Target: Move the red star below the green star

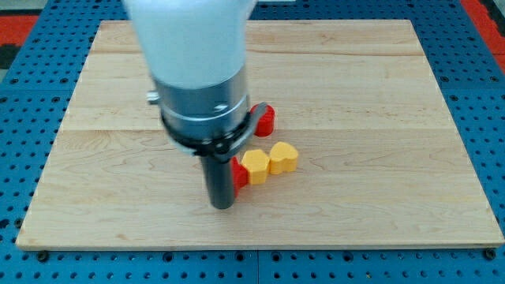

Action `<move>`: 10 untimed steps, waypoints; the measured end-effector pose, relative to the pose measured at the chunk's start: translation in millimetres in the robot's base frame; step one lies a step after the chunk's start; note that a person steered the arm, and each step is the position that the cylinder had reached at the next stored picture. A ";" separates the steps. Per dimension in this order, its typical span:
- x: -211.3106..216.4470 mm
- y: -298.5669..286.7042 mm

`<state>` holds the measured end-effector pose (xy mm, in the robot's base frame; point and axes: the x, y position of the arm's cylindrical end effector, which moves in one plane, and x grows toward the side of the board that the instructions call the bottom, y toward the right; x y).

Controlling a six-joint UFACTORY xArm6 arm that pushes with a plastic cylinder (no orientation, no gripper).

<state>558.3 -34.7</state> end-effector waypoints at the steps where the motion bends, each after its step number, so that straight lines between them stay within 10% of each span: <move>1: 0.0 13.7; 10: -12.1 3.8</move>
<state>546.2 -30.9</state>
